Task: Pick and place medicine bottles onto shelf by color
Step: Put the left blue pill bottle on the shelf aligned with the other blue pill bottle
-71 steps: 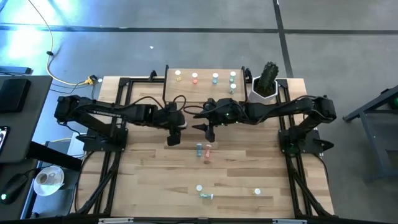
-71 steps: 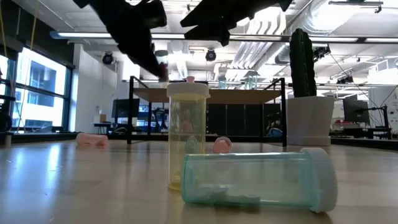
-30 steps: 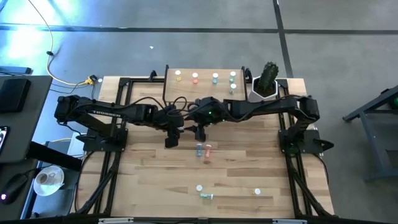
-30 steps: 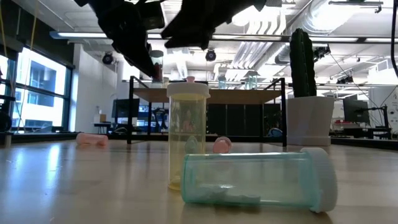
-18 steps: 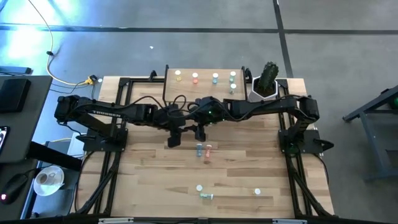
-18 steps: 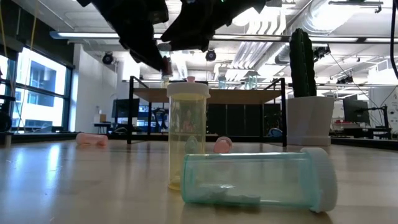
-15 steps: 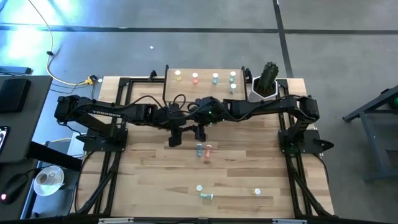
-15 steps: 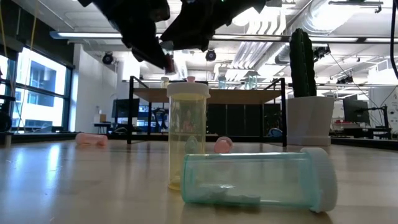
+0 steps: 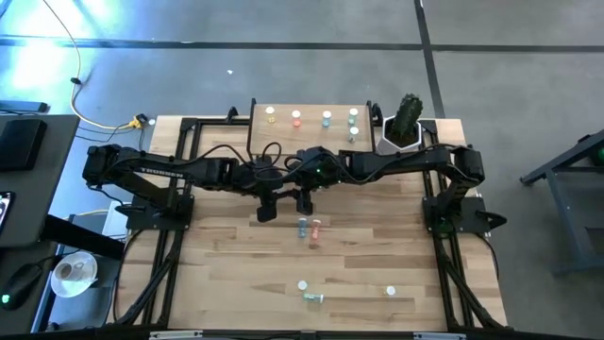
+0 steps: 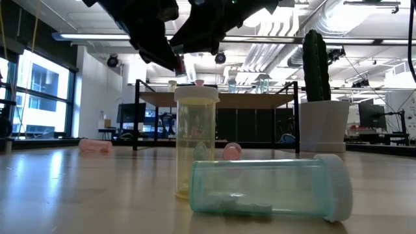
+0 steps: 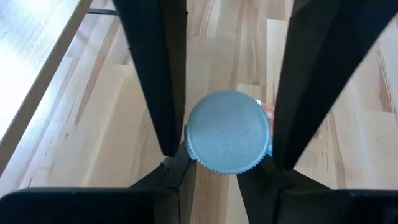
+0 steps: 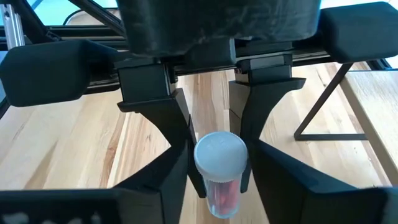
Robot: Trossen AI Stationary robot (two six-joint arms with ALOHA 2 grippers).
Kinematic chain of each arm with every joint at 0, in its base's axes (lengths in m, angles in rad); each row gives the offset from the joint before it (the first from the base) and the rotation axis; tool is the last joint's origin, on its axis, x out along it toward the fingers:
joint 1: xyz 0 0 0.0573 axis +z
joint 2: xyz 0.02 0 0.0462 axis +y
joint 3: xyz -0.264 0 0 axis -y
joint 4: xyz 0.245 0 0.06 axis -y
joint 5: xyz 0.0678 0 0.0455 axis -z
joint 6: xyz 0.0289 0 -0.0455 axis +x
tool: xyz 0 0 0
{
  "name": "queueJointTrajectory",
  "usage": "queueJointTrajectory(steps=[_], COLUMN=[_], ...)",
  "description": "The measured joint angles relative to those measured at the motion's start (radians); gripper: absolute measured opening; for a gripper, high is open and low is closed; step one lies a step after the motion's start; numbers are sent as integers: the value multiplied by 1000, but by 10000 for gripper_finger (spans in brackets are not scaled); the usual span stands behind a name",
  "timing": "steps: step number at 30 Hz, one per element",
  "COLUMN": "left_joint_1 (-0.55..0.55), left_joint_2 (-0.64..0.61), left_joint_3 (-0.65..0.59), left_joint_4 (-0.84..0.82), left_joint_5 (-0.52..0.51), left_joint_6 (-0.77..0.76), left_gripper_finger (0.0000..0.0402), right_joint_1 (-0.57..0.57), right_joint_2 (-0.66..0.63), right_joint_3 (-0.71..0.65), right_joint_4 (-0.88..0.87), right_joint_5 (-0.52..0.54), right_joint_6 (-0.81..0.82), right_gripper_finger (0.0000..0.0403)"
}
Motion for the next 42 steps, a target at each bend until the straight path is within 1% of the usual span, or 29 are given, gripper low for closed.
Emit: queueJointTrajectory(steps=[4, 8, 22, 25, 30, 34, 37, 42], left_joint_1=[0, 0, 0, 0, 0, 0, 0, 0], left_joint_2=[0, 0, 0, 0, 0, 0, 0, 0], left_joint_3=[0, 0, 0, 0, 0, 0, 0, 0], left_joint_4=[0, 0, 0, 0, 2, -11, -18, -22], left_joint_5=[0, 0, 1, 0, 1, 1, 1, 1], left_joint_6=[0, 0, 8, 8, 8, 9, 9, 9], left_gripper_finger=[94, 94, 95, 105, 141, 167, 177, 179], right_joint_1=[0, 0, 0, 0, -1, -9, -18, -42], right_joint_2=[0, 0, -1, -1, -24, -77, -120, -217], right_joint_3=[0, 0, 0, 0, -1, -1, -1, -1], right_joint_4=[0, -1, -13, -13, -49, -87, -119, -143], right_joint_5=[-1, -1, 0, 7, 23, 75, 122, 185], right_joint_6=[0, 0, 0, 0, -18, -26, -46, -52], right_gripper_finger=[124, 107, 107, 107, 107, 107, 107, 107])
